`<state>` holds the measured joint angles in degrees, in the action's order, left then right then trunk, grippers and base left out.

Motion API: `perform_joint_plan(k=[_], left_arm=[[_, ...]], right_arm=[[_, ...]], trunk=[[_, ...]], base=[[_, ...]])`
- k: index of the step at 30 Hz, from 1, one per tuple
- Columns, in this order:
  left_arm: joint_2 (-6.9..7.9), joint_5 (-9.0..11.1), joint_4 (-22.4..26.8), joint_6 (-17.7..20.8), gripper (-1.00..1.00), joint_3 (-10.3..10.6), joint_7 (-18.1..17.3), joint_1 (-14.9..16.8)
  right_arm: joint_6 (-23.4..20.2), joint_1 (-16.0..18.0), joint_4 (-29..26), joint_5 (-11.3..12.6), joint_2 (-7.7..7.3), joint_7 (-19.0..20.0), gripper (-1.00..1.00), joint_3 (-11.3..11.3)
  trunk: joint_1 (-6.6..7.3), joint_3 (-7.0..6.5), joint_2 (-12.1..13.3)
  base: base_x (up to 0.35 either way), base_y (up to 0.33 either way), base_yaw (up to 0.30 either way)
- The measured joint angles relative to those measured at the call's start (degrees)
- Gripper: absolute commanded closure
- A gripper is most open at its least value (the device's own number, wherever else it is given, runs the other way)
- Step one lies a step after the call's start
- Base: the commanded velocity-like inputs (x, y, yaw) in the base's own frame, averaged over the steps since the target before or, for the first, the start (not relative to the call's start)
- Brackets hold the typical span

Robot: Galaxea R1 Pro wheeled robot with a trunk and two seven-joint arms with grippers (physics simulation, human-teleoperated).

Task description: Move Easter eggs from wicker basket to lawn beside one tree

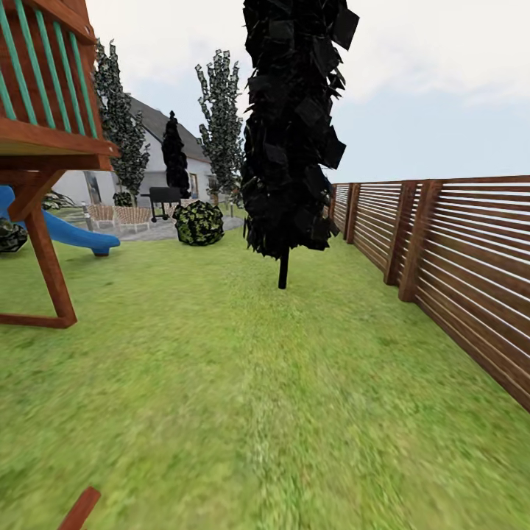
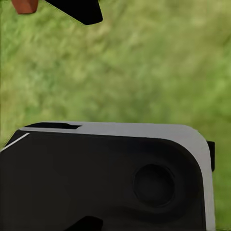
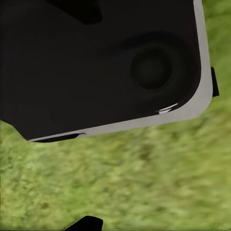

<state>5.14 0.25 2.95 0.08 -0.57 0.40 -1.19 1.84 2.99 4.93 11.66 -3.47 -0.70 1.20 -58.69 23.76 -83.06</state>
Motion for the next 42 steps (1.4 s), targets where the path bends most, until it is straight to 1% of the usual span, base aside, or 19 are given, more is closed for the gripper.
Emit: perform_joint_plan(k=[2, 4, 16, 19, 22, 42], left_arm=[[0.03, 0.0, 0.0, 0.0, -1.00, 0.0, 0.0, 0.0], [-0.03, 0.0, 0.0, 0.0, -1.00, 0.0, 0.0, 0.0], [-0.08, 0.0, 0.0, 0.0, -1.00, 0.0, 0.0, 0.0], [-0.11, 0.0, 0.0, 0.0, -1.00, 0.0, 0.0, 0.0], [-0.07, 0.0, 0.0, 0.0, -1.00, 0.0, 0.0, 0.0], [-0.04, 0.0, 0.0, 0.0, -1.00, 0.0, 0.0, 0.0]], right_arm=[[0.0, 0.0, 0.0, -0.1, 0.01, 0.2, -1.00, 0.0], [-0.2, 0.0, 0.1, 0.0, 0.44, 1.7, -1.00, 0.0], [-0.2, 0.0, 0.1, 0.0, 0.54, 1.7, -1.00, 0.0], [-0.5, 0.0, 0.1, -0.2, 0.99, 1.6, -1.00, 0.0], [-0.5, 0.0, 0.1, -0.1, 1.01, 1.5, -1.00, 0.0], [-0.6, 0.0, 0.1, -0.5, 0.59, 1.0, -1.00, 0.1]], trunk=[[0.00, 0.00, 0.0], [0.00, 0.00, 0.0], [0.00, 0.00, 0.0], [0.00, 0.00, 0.0], [0.00, 0.00, 0.0], [0.00, 0.00, 0.0]], base=[[0.325, 0.000, 0.003], [0.325, 0.000, 0.000], [0.325, 0.000, 0.000], [0.325, 0.000, 0.000], [0.325, 0.000, 0.043], [0.325, 0.000, 0.247]])
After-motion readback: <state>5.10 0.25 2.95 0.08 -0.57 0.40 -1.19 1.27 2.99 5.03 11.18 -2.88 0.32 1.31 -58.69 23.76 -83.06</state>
